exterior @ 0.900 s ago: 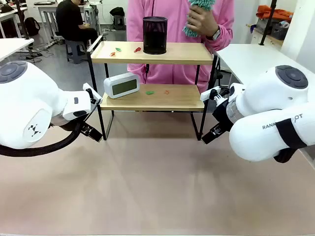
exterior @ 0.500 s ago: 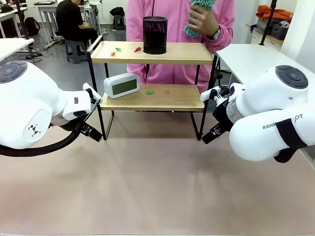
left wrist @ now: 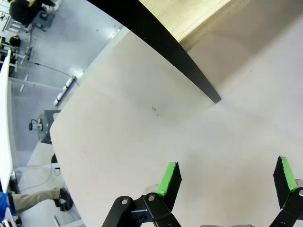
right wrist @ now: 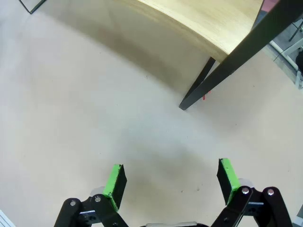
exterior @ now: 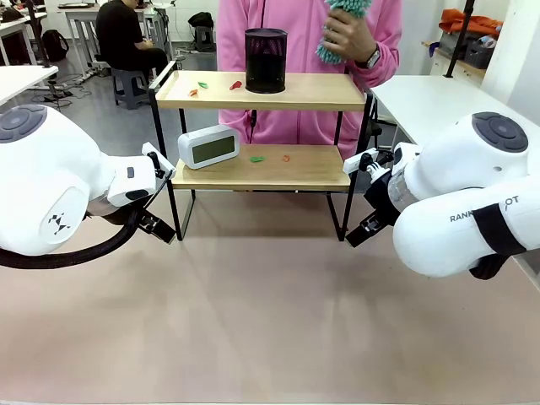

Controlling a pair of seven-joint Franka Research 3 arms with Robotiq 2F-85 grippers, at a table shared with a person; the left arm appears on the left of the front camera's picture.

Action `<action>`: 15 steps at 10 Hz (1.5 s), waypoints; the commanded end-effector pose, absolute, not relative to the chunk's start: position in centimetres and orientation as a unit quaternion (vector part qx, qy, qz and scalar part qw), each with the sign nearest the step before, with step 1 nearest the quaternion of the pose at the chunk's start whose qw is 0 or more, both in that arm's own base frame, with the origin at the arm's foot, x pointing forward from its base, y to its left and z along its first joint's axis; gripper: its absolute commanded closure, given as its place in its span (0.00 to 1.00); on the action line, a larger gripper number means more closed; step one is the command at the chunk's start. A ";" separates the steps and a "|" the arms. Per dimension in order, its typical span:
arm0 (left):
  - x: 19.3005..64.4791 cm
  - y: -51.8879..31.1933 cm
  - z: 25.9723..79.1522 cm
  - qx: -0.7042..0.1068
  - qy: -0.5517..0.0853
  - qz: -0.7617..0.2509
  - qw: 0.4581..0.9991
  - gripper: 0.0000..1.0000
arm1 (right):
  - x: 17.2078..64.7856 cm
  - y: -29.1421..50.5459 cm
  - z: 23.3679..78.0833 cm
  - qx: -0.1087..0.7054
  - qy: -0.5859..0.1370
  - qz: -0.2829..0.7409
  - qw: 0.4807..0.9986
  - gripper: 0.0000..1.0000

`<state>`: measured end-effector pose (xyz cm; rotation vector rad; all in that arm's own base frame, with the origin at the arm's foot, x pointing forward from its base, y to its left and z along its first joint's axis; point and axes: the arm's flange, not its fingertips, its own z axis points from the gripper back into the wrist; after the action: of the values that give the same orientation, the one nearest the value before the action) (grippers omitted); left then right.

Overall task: Clean the shelf.
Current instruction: Pick up the Duster from the human.

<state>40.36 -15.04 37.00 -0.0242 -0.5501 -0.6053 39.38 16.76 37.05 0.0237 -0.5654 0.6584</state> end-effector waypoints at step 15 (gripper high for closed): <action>31.8 14.3 43.9 -0.445 -0.387 0.054 0.806 0.00 | 27.5 -24.5 38.5 0.541 -0.263 -0.252 0.758 0.00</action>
<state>30.71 18.46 47.00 -0.9454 -0.7713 0.0895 24.59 -27.17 38.98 1.1348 -0.4557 -0.4307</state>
